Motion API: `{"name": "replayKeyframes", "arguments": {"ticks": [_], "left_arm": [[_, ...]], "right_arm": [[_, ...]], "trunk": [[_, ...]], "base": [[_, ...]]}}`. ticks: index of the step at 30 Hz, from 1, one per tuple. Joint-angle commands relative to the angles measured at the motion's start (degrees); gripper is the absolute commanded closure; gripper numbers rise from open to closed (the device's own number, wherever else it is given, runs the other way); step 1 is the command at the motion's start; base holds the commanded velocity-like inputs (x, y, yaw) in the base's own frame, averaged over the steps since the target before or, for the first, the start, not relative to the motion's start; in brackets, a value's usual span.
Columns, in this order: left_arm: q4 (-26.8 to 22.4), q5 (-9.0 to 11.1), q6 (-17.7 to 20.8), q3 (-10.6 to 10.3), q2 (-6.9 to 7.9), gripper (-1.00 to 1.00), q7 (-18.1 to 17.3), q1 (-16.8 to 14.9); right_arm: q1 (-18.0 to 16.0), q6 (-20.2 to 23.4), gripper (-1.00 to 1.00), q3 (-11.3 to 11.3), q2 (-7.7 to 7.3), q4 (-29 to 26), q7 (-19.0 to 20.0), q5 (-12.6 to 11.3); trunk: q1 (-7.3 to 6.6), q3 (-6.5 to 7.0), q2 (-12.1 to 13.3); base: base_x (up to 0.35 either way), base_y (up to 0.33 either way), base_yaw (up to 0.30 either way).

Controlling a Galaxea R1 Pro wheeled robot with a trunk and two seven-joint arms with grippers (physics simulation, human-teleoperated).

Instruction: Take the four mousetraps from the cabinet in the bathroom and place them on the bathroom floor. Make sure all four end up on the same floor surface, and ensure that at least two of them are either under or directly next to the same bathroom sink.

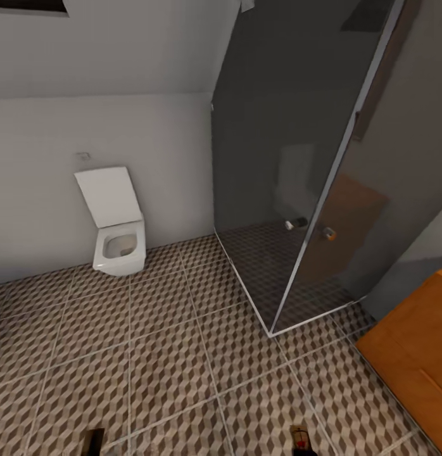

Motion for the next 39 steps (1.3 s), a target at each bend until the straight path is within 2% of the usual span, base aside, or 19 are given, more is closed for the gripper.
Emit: {"name": "replayKeyframes", "arguments": {"ticks": [1,29,39], "left_arm": [[0.20,-0.14,-0.23,-0.48,-0.04,1.00,0.55,-0.10],[0.20,-0.14,-0.16,-0.48,-0.12,1.00,0.55,-0.10],[0.20,-0.14,-0.16,-0.48,-0.11,1.00,0.55,-0.10]], "right_arm": [[-0.03,-0.23,1.00,0.49,-0.07,-0.02,-0.10,-0.74],[-0.03,-0.24,1.00,0.49,-0.07,0.02,-0.10,-0.74],[-0.03,-0.24,1.00,0.49,-0.07,0.02,-0.10,-0.74]], "trunk": [[0.03,-0.10,-0.10],[0.03,-0.10,-0.10],[0.03,-0.10,-0.10]], "base": [[0.000,0.000,0.285],[0.000,0.000,0.282],[0.000,0.000,0.050]]}}
